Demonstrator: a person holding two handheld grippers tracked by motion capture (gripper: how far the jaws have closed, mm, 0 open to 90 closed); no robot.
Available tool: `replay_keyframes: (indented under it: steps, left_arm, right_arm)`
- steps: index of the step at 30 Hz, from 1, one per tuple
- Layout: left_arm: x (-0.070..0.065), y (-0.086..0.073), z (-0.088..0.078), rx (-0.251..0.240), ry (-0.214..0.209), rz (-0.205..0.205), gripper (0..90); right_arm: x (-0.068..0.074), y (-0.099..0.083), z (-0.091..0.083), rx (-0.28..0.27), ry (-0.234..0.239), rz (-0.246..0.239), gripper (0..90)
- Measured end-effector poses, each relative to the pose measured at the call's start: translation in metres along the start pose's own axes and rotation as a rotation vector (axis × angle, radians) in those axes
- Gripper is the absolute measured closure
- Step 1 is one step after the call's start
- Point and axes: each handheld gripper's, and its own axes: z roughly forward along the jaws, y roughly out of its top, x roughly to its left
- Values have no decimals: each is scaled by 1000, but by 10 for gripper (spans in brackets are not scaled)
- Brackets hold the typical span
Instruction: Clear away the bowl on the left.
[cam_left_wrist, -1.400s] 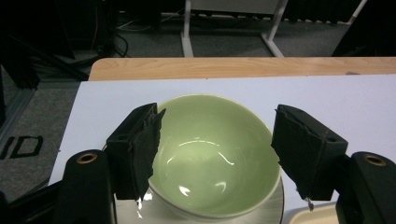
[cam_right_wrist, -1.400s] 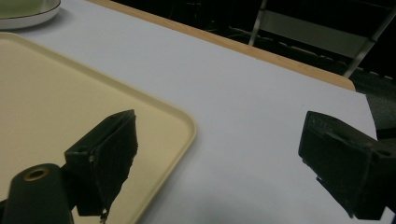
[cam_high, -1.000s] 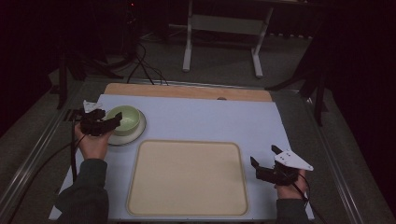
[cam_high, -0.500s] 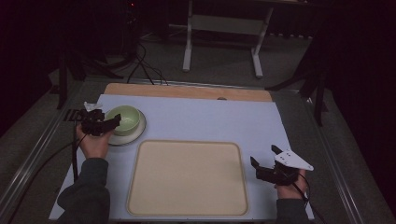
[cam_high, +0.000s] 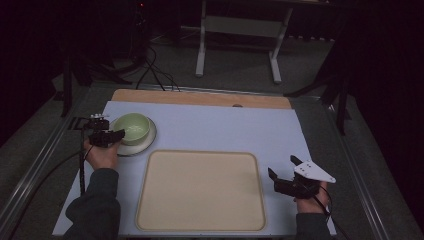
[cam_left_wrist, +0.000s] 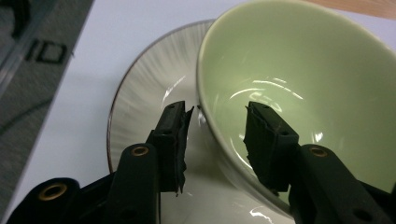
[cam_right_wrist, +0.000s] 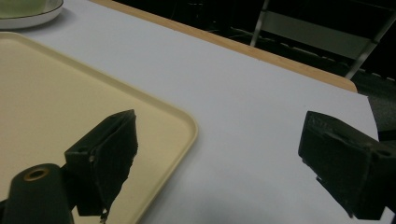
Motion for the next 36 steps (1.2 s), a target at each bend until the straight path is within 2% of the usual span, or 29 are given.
replay_keyframes:
  steps: [2, 4, 9, 12, 15, 18, 19, 21, 23, 27, 28, 36]
  left_arm:
    - [0, 0, 2, 15, 14, -16, 669]
    - [1, 0, 4, 29, 18, -43, 693]
    - [6, 2, 6, 46, -15, -109, 725]
    - [9, 0, 4, 43, -49, -159, 781]
    - [8, -2, 3, 34, -74, -171, 824]
    - [8, -3, 3, 27, -71, -173, 827]
    - [11, -4, 3, 24, -91, -199, 826]
    - [11, -4, 3, 24, -91, -199, 826]
    - [12, -5, 0, -2, -93, -192, 825]
    - [12, -5, -1, -3, -87, -189, 824]
    - [12, -4, -4, -20, -92, -192, 825]
    - [11, -2, -14, -58, -130, -198, 824]
  right_arm:
    - [0, 0, 0, 0, -1, 0, 113]
    - [0, 0, 0, 1, -1, -2, 113]
    - [0, 0, -1, -2, -2, -8, 113]
    - [0, 0, -1, -5, -3, -8, 113]
    - [0, 0, -1, -6, -7, -7, 114]
    - [-1, 0, -1, -8, -9, -7, 114]
    - [-1, 1, -2, -9, -9, -8, 114]
    - [-1, 1, -2, -9, -9, -7, 114]
    - [-1, 0, -2, -9, -11, -5, 114]
    - [-1, 1, -2, -9, -11, -5, 114]
    - [-2, 1, -2, -11, -11, -2, 115]
    - [-2, 1, -3, -13, -12, -4, 115]
